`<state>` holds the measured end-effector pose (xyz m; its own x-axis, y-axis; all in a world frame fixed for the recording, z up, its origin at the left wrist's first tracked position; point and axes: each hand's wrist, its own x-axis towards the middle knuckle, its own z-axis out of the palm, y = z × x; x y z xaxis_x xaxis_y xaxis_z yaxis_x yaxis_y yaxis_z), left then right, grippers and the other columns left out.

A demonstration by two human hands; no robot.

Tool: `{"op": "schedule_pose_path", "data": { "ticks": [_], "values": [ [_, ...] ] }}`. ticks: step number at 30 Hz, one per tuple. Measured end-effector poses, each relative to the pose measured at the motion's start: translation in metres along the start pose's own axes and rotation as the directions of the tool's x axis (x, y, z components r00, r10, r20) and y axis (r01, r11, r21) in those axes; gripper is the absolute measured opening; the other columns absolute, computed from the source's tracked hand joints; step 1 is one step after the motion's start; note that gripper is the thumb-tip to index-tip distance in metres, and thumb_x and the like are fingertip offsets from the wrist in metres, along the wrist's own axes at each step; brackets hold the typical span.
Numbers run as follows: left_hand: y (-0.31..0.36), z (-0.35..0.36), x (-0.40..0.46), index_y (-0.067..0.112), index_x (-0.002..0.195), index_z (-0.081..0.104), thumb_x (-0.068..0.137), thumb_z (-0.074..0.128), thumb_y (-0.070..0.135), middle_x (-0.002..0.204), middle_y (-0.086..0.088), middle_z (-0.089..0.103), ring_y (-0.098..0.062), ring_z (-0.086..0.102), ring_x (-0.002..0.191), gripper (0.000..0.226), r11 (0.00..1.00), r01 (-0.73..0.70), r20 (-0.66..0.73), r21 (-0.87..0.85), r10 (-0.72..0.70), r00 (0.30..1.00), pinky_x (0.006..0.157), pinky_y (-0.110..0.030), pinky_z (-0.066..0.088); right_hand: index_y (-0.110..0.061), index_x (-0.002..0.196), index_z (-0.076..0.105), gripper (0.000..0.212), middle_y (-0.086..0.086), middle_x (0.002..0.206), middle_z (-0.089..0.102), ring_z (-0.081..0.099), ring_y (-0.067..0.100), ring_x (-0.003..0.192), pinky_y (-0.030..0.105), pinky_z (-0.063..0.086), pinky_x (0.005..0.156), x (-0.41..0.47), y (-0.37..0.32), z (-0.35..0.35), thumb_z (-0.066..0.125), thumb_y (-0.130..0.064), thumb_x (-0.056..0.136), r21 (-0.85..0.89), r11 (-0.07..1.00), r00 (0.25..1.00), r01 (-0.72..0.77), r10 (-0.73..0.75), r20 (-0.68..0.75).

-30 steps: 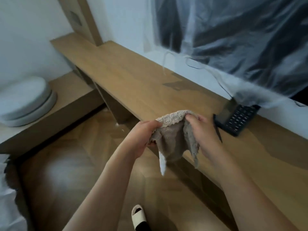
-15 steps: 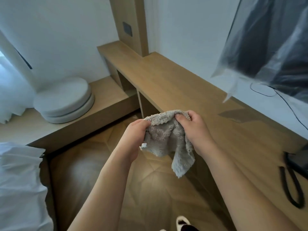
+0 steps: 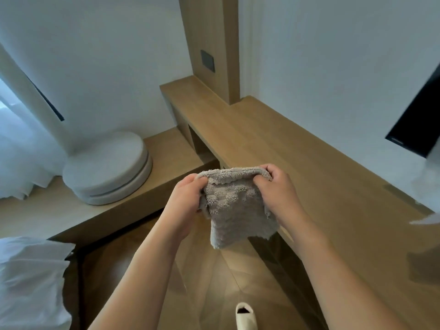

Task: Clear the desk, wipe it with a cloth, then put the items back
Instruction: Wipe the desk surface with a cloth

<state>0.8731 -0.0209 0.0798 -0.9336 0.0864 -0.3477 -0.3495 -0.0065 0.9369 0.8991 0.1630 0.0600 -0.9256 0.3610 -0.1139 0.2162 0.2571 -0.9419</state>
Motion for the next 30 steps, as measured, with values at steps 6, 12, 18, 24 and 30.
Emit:
{"op": "schedule_pose_path", "data": {
  "ticks": [6, 12, 18, 24, 30],
  "values": [
    [0.039, -0.016, 0.086, 0.011, 0.096, 0.069, 0.102, 0.051, 0.016, 0.091, -0.016, 0.071, -0.030, 0.065, 0.085, 0.019, 0.999, -0.040, -0.030, -0.014, 0.039, 0.999, 0.078, -0.045, 0.049, -0.031, 0.092, 0.062, 0.014, -0.009, 0.084, 0.063, 0.057, 0.008, 0.073, 0.029, 0.040, 0.056, 0.087, -0.030, 0.031, 0.052, -0.022, 0.097, -0.181, 0.977, 0.994, 0.111, -0.106, 0.036],
    [0.064, -0.037, 0.164, 0.011, 0.109, 0.070, 0.102, 0.049, 0.008, 0.101, -0.015, 0.076, -0.027, 0.072, 0.089, 0.023, 0.999, 0.021, 0.075, -0.027, -0.019, 0.997, 0.081, -0.040, 0.055, -0.032, 0.100, 0.056, 0.014, -0.013, 0.088, 0.061, 0.059, 0.007, 0.077, 0.034, 0.049, 0.067, 0.162, -0.049, 0.075, 0.045, -0.024, 0.102, -0.211, 0.971, 0.993, 0.113, -0.117, -0.007],
    [0.100, -0.099, 0.263, 0.005, 0.120, 0.067, 0.098, 0.056, 0.010, 0.110, -0.020, 0.074, -0.034, 0.070, 0.099, 0.025, 0.994, 0.067, 0.311, 0.088, -0.091, 0.946, 0.093, -0.046, 0.054, -0.033, 0.099, 0.055, 0.016, -0.018, 0.090, 0.058, 0.053, -0.004, 0.079, 0.019, 0.036, 0.059, 0.251, -0.081, 0.149, 0.044, -0.021, 0.103, -0.197, 0.970, 0.989, 0.139, -0.147, -0.024],
    [0.137, -0.163, 0.368, 0.001, 0.118, 0.061, 0.084, 0.070, 0.019, 0.108, -0.022, 0.070, -0.034, 0.066, 0.098, 0.040, 0.972, 0.150, 0.525, 0.181, -0.224, 0.821, 0.094, -0.048, 0.051, -0.026, 0.100, 0.059, 0.014, -0.010, 0.096, 0.059, 0.056, 0.005, 0.086, 0.030, 0.046, 0.069, 0.346, -0.126, 0.223, 0.046, -0.028, 0.103, -0.337, 0.928, 0.987, 0.157, -0.162, 0.014],
    [0.154, -0.181, 0.452, 0.006, 0.104, 0.065, 0.071, 0.061, 0.015, 0.094, -0.018, 0.068, -0.028, 0.066, 0.084, 0.034, 0.970, 0.218, 0.388, 0.107, -0.242, 0.889, 0.080, -0.042, 0.047, -0.027, 0.102, 0.059, 0.014, -0.011, 0.095, 0.061, 0.058, 0.008, 0.086, 0.033, 0.048, 0.071, 0.412, -0.138, 0.268, 0.045, -0.032, 0.102, -0.386, 0.919, 0.997, 0.079, -0.070, 0.039]
  ]
}}
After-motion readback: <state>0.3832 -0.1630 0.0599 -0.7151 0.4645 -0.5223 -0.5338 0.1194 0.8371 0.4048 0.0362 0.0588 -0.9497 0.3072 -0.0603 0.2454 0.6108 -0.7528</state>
